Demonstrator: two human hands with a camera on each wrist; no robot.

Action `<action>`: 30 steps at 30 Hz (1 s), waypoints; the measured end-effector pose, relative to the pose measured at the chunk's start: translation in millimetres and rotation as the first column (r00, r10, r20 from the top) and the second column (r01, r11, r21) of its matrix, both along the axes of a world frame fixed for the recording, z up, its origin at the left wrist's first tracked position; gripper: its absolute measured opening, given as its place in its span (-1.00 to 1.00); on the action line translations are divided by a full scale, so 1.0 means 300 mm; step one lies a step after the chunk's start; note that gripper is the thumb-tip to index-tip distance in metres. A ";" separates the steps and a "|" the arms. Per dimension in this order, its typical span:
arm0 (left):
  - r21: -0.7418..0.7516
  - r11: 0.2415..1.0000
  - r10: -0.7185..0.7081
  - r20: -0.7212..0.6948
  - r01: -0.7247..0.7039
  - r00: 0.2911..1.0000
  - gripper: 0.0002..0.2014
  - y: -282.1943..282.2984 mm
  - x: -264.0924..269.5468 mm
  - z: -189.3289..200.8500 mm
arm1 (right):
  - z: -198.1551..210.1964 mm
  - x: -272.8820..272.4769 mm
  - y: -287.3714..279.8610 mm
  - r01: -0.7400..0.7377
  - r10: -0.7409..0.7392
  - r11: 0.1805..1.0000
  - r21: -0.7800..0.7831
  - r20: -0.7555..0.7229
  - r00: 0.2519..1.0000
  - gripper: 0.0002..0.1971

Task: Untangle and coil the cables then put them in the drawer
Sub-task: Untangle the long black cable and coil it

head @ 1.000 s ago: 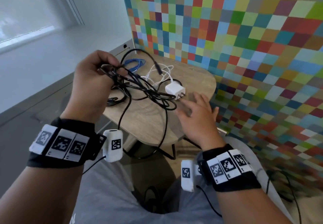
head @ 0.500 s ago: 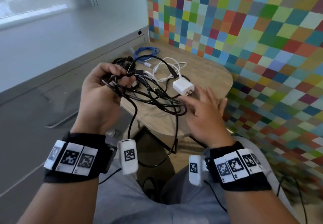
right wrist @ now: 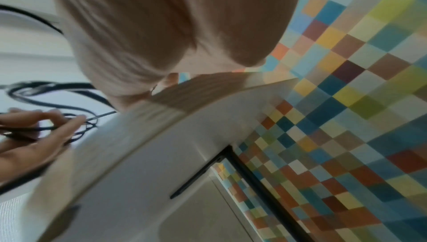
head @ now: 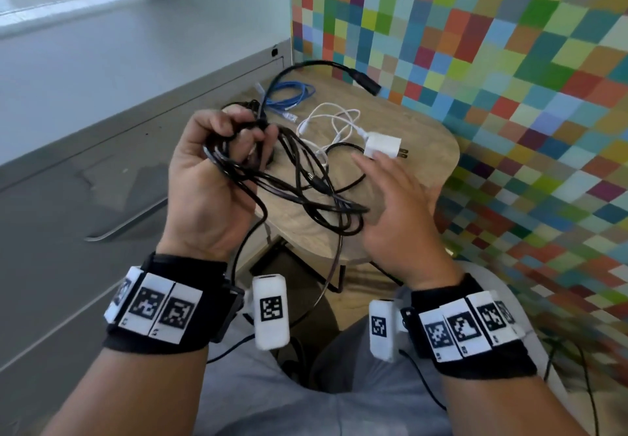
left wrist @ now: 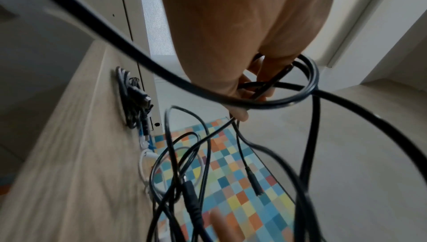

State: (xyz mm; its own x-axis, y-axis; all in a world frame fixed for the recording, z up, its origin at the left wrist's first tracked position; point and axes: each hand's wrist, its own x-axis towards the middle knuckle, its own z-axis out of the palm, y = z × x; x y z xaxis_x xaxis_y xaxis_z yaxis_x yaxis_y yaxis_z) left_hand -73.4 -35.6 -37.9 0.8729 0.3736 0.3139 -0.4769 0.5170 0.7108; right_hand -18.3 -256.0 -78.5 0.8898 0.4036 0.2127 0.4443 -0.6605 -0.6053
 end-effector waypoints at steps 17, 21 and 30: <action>0.289 0.877 -0.344 -0.178 0.384 0.922 -0.62 0.013 -0.046 -0.031 | 0.036 0.006 -0.033 0.351 -0.118 0.697 0.625 -0.383 0.916 -0.36; 0.376 0.882 -0.178 -0.293 0.285 0.939 -0.63 -0.025 -0.039 -0.018 | 0.047 0.005 -0.020 0.418 0.099 0.412 0.810 -0.495 0.863 -0.66; 0.773 0.621 0.295 -0.379 0.125 0.877 -0.10 -0.051 -0.042 -0.025 | 0.010 0.003 -0.013 0.313 0.141 0.322 0.894 -0.372 0.918 -0.60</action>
State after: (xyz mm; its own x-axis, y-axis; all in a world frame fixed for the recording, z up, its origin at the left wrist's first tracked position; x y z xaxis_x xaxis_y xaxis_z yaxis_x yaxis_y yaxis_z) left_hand -86.1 -50.8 -45.4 0.9579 0.2617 0.1179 -0.0242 -0.3354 0.9418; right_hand -17.4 -259.9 -75.4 0.9949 0.0559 0.0836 0.0529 0.4168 -0.9075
